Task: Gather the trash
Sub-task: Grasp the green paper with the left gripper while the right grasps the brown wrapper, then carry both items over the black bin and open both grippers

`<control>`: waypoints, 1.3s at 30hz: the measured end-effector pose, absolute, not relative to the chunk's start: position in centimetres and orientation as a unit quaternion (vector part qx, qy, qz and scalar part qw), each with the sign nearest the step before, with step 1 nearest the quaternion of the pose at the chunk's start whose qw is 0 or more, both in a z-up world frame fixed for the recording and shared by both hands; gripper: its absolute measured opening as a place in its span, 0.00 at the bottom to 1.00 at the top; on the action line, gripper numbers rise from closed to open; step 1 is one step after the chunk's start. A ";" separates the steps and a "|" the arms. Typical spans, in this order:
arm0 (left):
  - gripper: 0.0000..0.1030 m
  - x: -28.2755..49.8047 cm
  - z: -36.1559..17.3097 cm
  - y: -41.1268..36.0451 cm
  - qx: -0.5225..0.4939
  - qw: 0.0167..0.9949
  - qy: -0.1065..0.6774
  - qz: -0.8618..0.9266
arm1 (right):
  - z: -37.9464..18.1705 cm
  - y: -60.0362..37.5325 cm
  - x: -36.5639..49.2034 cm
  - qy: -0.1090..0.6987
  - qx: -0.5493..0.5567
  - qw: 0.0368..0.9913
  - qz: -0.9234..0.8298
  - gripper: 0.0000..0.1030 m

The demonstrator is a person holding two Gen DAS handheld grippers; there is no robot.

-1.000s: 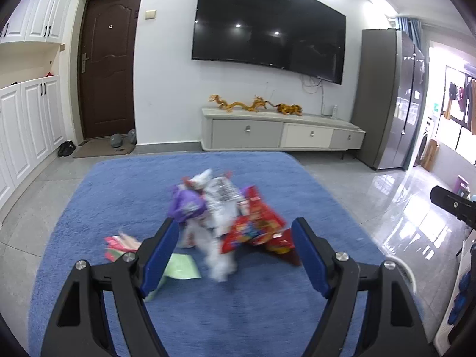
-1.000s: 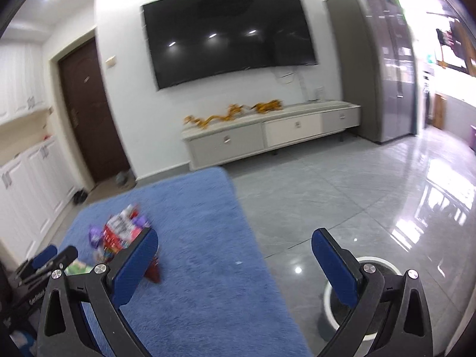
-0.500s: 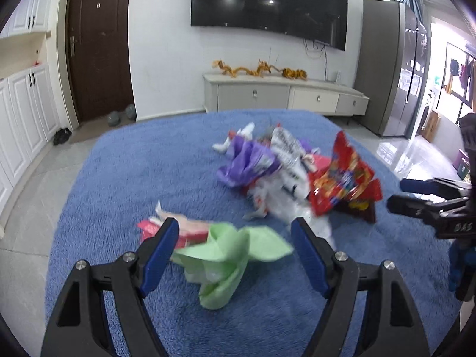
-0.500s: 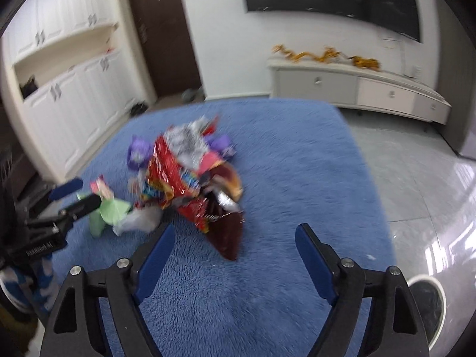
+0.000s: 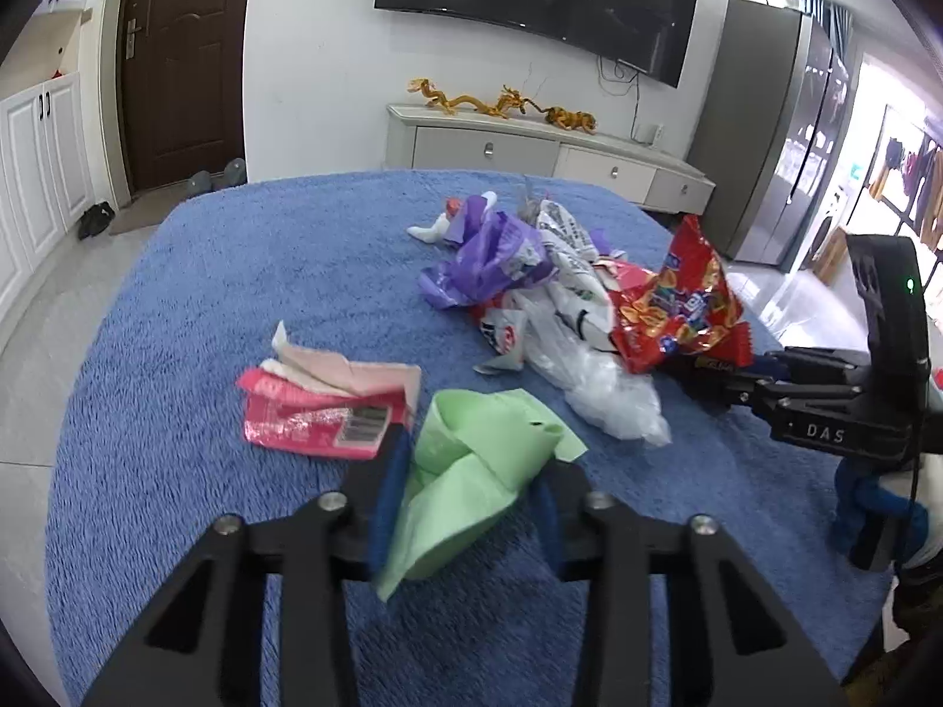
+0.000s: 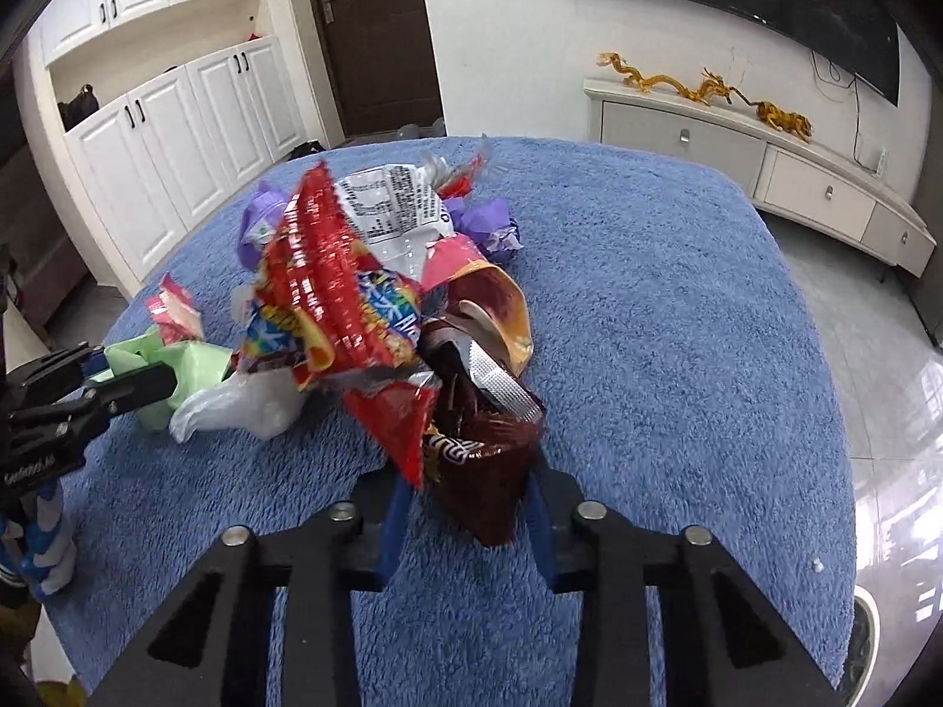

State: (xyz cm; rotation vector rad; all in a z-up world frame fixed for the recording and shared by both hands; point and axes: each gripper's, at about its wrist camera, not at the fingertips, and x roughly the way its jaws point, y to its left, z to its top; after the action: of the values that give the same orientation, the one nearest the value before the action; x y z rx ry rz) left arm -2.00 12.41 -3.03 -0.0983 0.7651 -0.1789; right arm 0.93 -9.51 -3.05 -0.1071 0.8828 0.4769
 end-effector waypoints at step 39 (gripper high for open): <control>0.31 2.0 4.7 -25.8 0.043 0.855 0.366 -0.366 | -3.8 -44.3 -11.1 0.384 0.182 0.901 -0.089 0.22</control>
State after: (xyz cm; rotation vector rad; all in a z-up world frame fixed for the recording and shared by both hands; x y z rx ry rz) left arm 1.95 -25.81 4.66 0.0904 0.7698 -0.7689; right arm -11.08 -44.32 -3.77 0.3766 0.7953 -0.1836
